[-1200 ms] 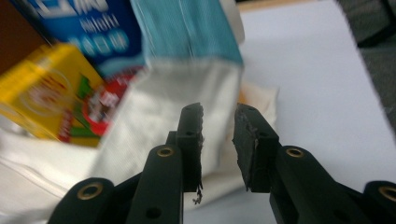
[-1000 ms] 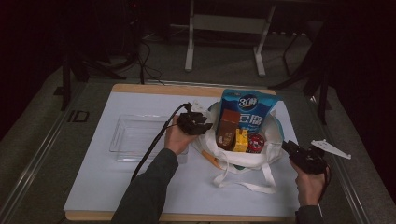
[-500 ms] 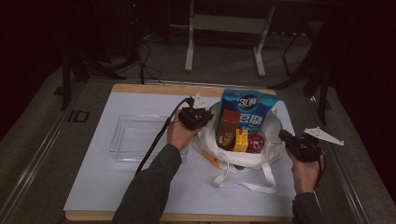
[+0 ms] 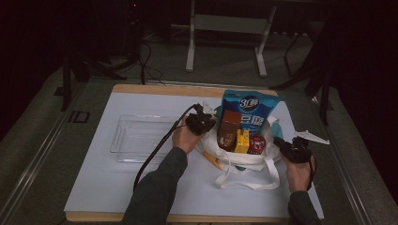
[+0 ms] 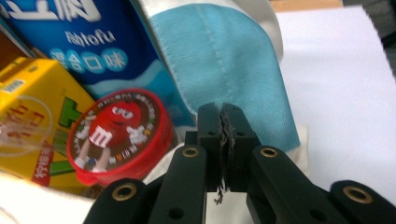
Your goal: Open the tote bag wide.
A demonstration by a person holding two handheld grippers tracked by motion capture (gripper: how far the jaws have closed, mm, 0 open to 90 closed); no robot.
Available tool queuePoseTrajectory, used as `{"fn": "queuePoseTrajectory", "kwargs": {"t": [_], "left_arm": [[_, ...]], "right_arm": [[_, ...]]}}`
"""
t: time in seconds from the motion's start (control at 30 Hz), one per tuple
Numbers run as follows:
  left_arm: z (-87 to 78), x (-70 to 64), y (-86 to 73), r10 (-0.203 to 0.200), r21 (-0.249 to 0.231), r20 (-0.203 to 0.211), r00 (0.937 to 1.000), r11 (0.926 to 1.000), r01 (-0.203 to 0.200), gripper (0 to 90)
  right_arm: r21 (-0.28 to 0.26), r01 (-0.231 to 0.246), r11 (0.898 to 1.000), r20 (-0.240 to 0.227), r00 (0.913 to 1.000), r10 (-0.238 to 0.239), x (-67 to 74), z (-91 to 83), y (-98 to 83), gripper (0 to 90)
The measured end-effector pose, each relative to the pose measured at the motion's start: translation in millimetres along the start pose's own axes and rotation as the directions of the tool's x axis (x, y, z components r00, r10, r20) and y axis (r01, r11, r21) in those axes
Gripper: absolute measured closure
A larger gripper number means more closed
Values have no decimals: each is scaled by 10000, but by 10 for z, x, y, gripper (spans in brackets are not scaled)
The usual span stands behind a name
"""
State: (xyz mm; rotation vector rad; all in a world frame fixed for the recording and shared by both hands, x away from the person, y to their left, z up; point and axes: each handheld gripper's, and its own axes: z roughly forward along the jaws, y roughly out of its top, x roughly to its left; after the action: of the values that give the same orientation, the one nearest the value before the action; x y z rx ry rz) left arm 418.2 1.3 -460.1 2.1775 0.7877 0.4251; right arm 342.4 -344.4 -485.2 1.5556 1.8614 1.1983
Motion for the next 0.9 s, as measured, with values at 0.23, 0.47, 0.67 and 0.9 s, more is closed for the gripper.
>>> {"fn": "queuePoseTrajectory", "kwargs": {"t": [0.23, 0.47, 0.67, 0.9], "left_arm": [[-1, -20, -42, 4, 16, 69, 10000, 10000, -4, 893], [-79, -14, -35, 93, -278, 252, 9996, 9996, -86, 842], [-150, -52, -12, 311, -391, 387, 9988, 9988, -296, 793], [-232, -36, -8, 319, -551, 469, 9984, 9981, -293, 776]], "right_arm": [[330, -127, 9994, 99, 9999, 124, -18, 29, -139, 880], [-46, 202, 9998, 153, 9997, -201, 46, -95, -109, 800], [-489, 707, 9963, 207, 9973, -698, 164, -310, -148, 709], [-899, 745, 9932, 232, 9971, -727, 199, -446, -245, 683]]}}
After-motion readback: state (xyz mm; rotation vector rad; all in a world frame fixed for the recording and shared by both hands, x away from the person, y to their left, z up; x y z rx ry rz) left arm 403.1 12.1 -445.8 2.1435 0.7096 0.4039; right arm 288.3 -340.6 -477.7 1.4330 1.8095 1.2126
